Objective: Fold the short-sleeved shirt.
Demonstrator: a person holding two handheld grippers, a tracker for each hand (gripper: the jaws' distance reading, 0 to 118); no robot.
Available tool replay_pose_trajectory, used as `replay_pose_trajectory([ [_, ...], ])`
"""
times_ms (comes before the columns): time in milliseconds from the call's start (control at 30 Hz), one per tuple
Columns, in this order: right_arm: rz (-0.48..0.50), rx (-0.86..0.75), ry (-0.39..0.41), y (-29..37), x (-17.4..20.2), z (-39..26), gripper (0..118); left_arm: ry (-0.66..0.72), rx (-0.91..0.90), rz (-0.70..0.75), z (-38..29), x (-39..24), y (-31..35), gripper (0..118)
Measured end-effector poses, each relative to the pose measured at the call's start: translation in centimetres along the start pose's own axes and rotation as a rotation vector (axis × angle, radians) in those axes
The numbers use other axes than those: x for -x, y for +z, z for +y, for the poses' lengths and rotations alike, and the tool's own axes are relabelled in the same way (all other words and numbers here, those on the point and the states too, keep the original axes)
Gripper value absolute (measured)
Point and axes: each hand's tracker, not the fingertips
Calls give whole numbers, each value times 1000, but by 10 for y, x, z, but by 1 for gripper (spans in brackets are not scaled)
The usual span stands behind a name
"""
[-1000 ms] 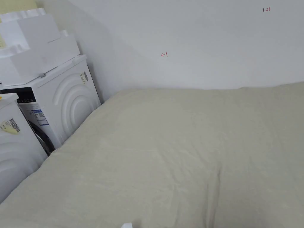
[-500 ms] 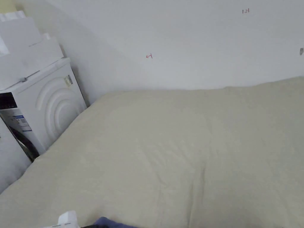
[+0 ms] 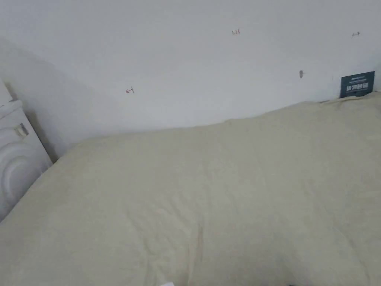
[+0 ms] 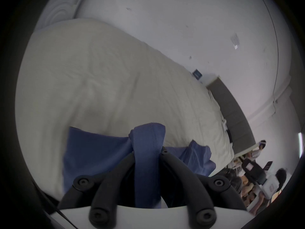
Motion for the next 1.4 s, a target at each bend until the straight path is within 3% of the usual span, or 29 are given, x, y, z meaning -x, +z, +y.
replay_pose_trajectory([
  [167, -51, -15, -31, 12, -22, -5, 0, -69, 85, 92, -12, -9, -41, 22],
  [233, -61, -16, -48, 13, -29, -7, 0, -53, 56, 20, -7, -10, -30, 54],
  [267, -65, -17, -60, 12, -31, -8, 0, -47, 26, -28, -2, -14, -17, 62],
  [367, -50, -11, -84, 10, -30, -9, 0, -61, -140, -122, 15, -19, 35, 64],
  [433, -35, -7, -81, 9, -27, -9, 0, -50, -219, -97, 21, -12, 65, 67],
  [467, -33, -5, -74, 8, -26, -10, 0, -20, -246, -67, 20, -6, 75, 66],
  [500, -34, -6, -70, 8, -24, -11, 0, 0, -263, -48, 15, 3, 78, 54],
  [567, -21, -6, -67, 7, -24, -10, 0, 6, -234, -54, 3, 22, 65, 18],
  [600, -19, -6, -69, 7, -22, -10, 0, 56, -188, -37, -4, 29, 55, 12],
  [733, -24, 0, -47, 11, -18, -8, 0, 182, -82, -211, -38, 42, 4, 12],
  [900, -51, 3, -31, 20, -19, -5, 0, 157, 65, -244, -56, 23, -61, 12],
  [967, -63, -5, -31, 24, -20, -4, 0, 136, 63, -334, -59, 11, -71, 12],
  [1100, -75, -2, -31, 22, -24, -5, 0, -26, 137, -202, -62, -5, -96, 7],
  [1167, -78, 4, -34, 20, -25, -6, 0, 22, 121, -213, -60, -5, -98, 7],
  [1333, -60, 7, -32, 20, -18, -6, 0, -53, 113, -170, -60, -16, -92, 6],
  [1400, -43, 6, -32, 19, -16, -5, 0, -2, 117, -182, -54, -20, -73, 7],
])
